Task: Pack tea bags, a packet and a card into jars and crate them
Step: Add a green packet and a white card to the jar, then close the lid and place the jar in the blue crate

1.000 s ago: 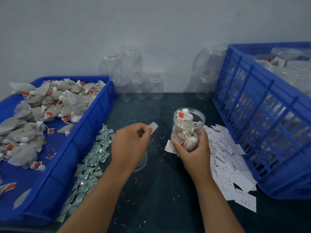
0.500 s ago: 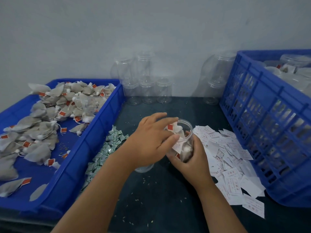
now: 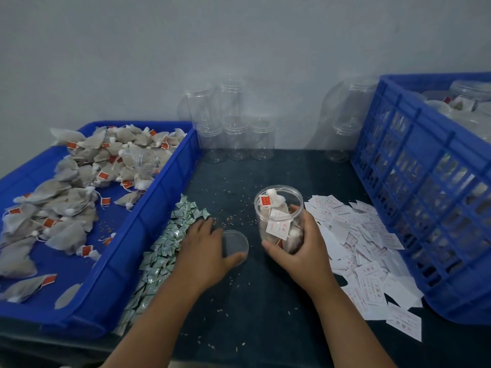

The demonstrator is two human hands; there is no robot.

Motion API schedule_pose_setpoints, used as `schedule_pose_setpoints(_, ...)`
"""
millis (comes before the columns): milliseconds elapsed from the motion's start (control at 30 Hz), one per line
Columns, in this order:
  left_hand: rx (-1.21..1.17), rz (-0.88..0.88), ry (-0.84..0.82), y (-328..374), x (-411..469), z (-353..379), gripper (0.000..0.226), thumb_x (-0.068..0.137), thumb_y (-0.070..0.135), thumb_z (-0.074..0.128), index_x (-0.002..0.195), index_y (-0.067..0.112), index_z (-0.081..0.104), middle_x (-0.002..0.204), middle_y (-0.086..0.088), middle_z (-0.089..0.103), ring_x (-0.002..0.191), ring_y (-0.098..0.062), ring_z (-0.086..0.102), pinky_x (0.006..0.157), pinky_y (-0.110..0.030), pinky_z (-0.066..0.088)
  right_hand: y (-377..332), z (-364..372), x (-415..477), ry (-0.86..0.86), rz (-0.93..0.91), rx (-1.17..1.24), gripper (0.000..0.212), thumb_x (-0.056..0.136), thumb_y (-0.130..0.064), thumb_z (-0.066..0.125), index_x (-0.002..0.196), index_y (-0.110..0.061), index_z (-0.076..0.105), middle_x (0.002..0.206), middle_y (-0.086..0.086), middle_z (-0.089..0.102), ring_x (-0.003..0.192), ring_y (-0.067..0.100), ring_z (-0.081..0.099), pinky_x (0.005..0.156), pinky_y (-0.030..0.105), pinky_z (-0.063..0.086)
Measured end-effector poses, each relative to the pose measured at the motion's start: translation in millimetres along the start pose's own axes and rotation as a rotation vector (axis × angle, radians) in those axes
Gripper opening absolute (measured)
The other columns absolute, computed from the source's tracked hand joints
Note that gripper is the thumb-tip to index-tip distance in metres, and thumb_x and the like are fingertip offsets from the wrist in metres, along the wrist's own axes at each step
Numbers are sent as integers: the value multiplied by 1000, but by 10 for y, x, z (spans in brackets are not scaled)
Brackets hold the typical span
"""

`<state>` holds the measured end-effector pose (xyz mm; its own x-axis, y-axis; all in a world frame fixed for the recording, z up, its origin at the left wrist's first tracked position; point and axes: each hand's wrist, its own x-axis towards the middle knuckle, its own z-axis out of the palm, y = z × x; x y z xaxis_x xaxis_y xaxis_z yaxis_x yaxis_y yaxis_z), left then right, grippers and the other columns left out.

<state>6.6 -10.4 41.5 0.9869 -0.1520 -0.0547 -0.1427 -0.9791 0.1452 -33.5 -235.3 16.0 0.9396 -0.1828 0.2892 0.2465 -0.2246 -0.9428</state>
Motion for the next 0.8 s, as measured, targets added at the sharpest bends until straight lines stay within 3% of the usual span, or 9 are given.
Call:
schedule_pose_setpoints(67,-92,-17,101,29,-13,59,86,71,80,69,138,28,54,149,1,50,138,-21,42,110,-40,40,-8,1,-11,6,-5,4,81,72,-33,96,143,-32,57,135,-17,67,128,3,65,99,16,54)
schedule_pose_setpoints(133,-274,-86,161,60,-5,50,78,67,66,83,129,33,51,122,12,61,109,-12,57,89,-34,51,-28,6,-23,3,-3,21,81,72,-34,96,142,-35,56,135,-18,68,127,3,66,97,15,55)
schedule_pose_setpoints(233,-643,-204,155,106,12,-41,61,78,41,87,126,40,51,98,20,66,87,3,62,70,-24,52,-75,2,-40,-11,0,37,76,71,-39,93,136,-50,56,134,-21,69,125,2,67,94,14,55)
schedule_pose_setpoints(367,-1135,-193,266,210,79,-223,8,93,28,75,98,33,76,94,11,77,85,-2,71,73,-23,55,-101,-1,-62,-82,-12,23,77,79,-25,95,139,-55,55,139,-21,68,127,1,68,97,14,54)
schedule_pose_setpoints(500,-1589,-112,13,372,84,-522,25,99,20,68,122,28,67,119,-5,76,105,-22,75,81,-38,63,-137,41,-77,-174,-20,-15,75,82,-23,92,142,-49,56,138,-17,70,127,4,69,96,14,54)
schedule_pose_setpoints(567,-1435,37,-1,382,63,-608,39,98,38,69,132,54,57,128,7,72,112,-12,72,86,-36,59,-127,57,-80,-196,-18,-28,76,79,-29,92,144,-42,56,139,-13,70,129,11,68,102,25,57)
schedule_pose_setpoints(633,-1095,203,52,392,7,-687,42,95,62,60,134,70,46,135,25,61,116,13,60,90,-19,48,-90,57,-73,-198,-9,-47,78,75,-32,93,143,-36,57,137,-10,71,128,16,69,106,40,58)
schedule_pose_setpoints(700,-873,326,78,427,-40,-741,52,86,72,61,136,67,47,133,30,54,120,17,51,86,-9,43,-50,62,-70,-202,4,-75,80,73,-33,95,144,-29,57,136,-8,70,126,18,69,105,48,58)
schedule_pose_setpoints(800,-528,430,85,513,-84,-746,64,79,72,72,137,59,48,130,28,43,124,5,45,94,-12,38,-24,79,-72,-186,39,-91,84,73,-35,97,146,-25,55,136,-7,70,125,17,70,102,50,59)
